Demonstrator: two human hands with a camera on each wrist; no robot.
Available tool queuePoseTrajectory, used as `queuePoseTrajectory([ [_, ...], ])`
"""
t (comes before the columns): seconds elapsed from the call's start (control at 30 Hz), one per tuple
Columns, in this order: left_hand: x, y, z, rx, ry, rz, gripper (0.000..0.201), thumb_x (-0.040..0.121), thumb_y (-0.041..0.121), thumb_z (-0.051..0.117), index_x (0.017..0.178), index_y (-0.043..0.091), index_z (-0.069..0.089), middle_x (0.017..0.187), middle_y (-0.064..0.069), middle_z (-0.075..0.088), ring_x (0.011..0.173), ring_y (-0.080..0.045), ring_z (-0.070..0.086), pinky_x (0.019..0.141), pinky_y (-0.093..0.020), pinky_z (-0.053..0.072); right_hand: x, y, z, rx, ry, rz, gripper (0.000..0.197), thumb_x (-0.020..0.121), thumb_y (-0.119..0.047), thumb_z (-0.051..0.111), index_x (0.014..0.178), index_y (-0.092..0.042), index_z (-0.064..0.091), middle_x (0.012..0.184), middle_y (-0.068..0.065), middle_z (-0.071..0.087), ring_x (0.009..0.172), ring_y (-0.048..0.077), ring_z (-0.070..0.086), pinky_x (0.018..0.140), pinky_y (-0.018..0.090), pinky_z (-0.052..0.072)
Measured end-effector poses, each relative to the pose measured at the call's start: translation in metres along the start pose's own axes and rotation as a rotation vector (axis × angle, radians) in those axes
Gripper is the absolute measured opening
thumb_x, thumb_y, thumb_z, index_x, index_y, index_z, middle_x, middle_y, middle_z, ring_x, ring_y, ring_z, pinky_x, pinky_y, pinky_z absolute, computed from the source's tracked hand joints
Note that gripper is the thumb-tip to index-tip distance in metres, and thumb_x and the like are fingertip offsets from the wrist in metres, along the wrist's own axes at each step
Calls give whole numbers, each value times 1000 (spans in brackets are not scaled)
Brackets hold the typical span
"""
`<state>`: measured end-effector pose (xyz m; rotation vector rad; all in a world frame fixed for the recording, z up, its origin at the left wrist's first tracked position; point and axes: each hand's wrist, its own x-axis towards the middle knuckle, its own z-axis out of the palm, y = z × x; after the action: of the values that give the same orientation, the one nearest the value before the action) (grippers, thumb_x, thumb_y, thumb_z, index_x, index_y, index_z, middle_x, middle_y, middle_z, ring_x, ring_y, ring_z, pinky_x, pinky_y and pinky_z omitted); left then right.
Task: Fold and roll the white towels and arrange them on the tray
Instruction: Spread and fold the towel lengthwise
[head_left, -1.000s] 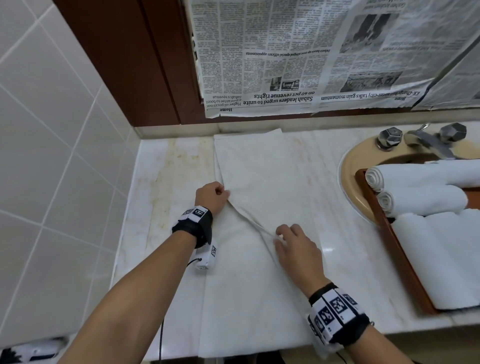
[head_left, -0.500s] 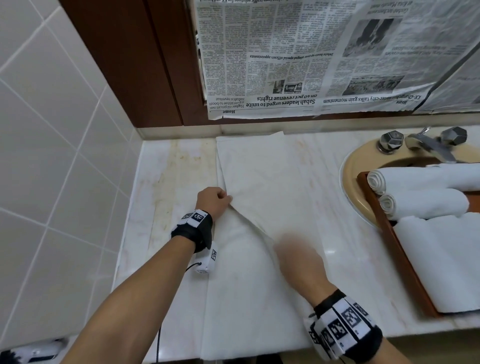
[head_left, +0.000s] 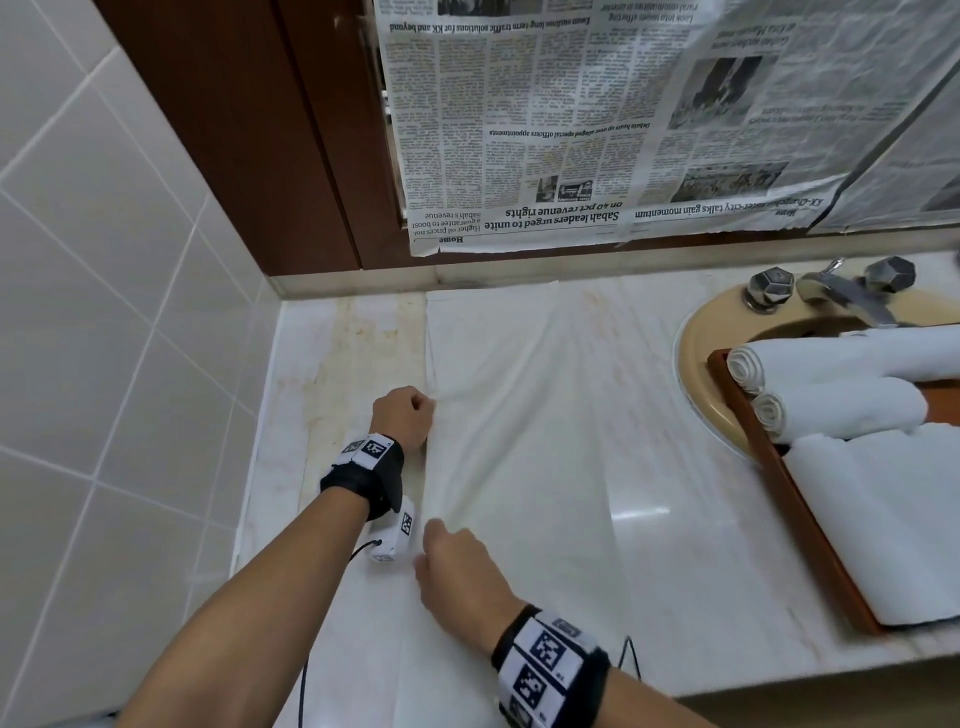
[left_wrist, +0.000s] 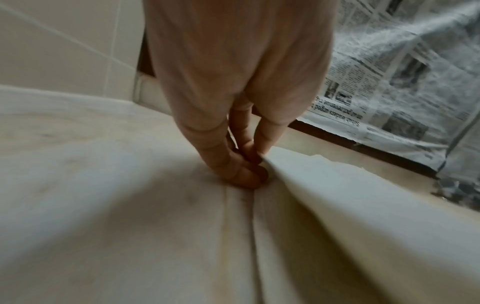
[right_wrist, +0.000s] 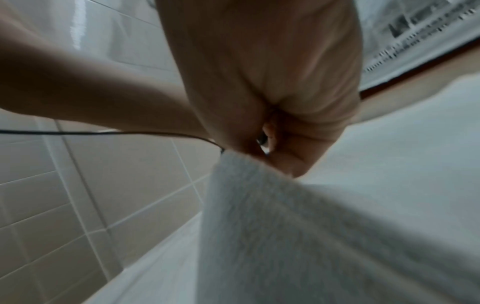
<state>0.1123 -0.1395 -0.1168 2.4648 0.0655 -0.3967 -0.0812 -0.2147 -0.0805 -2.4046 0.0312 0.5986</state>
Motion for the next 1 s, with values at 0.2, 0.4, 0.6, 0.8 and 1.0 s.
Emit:
queuePoseTrajectory([
  [0.2, -1, -3, -1, 21, 0, -7, 13, 94, 11, 49, 96, 6, 60, 92, -6, 61, 86, -21, 50, 71, -28, 38, -9, 36, 8, 157, -278, -78, 12, 97, -23, 49, 100, -13, 54, 88, 4, 57, 75, 22, 52, 68, 29, 45],
  [0.4, 10, -10, -3, -37, 49, 24, 23, 94, 9, 47, 113, 6, 61, 107, -9, 65, 102, -27, 59, 80, -28, 42, 18, 68, -51, 123, 71, -207, 24, 93, -26, 50, 97, -11, 68, 94, 5, 69, 84, 22, 62, 79, 30, 47],
  [0.6, 69, 8, -5, 108, 8, 186, 38, 97, 30, 56, 130, 12, 55, 120, -12, 55, 111, -31, 55, 92, -34, 41, 105, 110, -123, -135, 359, -128, 55, 94, -39, 40, 134, -5, 55, 138, 11, 56, 125, 31, 52, 99, 44, 45],
  [0.8, 126, 25, -5, 158, 76, 138, 30, 93, 32, 62, 114, 11, 59, 109, -9, 56, 101, -29, 56, 84, -35, 47, 151, 134, -135, -329, 325, -39, 77, 93, -58, 11, 151, -15, 37, 163, 2, 25, 149, 24, 25, 113, 42, 27],
  [1.0, 150, 31, -1, 18, 138, 116, 9, 87, 20, 66, 88, 29, 62, 93, 0, 65, 90, -22, 61, 77, -27, 46, 165, 144, -136, -363, 291, -32, 78, 92, -61, 1, 158, -24, 20, 167, -7, 5, 153, 18, 7, 117, 39, 14],
])
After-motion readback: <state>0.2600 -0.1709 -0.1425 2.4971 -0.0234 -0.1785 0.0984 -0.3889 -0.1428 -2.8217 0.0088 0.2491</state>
